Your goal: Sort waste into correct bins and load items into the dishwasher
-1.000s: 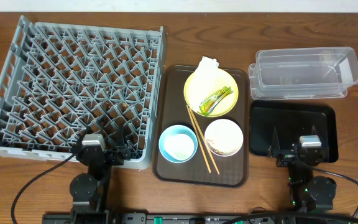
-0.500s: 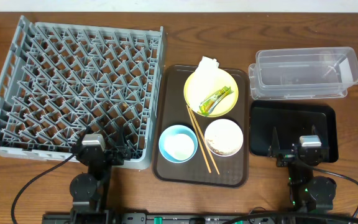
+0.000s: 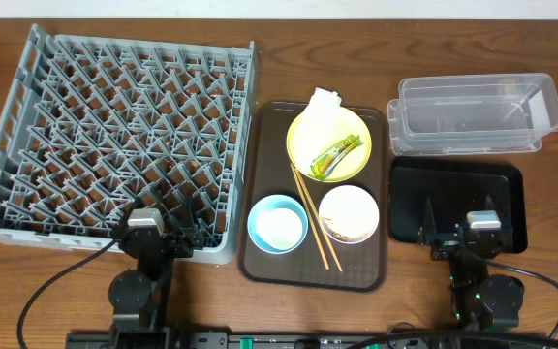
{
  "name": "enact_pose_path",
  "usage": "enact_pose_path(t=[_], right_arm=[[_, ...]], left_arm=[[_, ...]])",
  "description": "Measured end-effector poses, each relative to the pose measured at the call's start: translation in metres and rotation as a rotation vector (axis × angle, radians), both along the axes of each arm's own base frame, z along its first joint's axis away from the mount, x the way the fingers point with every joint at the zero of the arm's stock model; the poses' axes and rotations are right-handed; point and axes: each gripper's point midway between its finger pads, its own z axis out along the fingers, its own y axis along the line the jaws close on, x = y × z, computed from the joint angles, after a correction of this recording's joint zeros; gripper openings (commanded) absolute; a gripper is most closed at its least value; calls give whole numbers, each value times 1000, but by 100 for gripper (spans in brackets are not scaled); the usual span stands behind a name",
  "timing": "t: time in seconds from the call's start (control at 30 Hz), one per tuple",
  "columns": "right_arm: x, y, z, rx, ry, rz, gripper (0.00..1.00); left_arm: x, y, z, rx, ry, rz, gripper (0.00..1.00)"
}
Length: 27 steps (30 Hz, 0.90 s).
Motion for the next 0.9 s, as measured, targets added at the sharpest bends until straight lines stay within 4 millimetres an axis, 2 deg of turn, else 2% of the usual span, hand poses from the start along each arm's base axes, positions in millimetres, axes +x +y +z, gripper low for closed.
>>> enact_pose_path(t=[0.33,0.5,0.67,0.8,0.9], right_arm=[[0,0,0,6,0,1,99],[0,5,6,68,-24,22,99],[0,6,4,125,-15,25,99],[1,6,1,154,30,21,99],[2,6,11,164,70,17,99]], left_arm=[[0,0,0,0,0,0,93],[0,0,0,-1,-2,-2,94],[-1,0,0,-5,14,-2,93],[-7,-1,-7,-14,98,-5,93],[-14,-2,-13,-29,192,-4,93]])
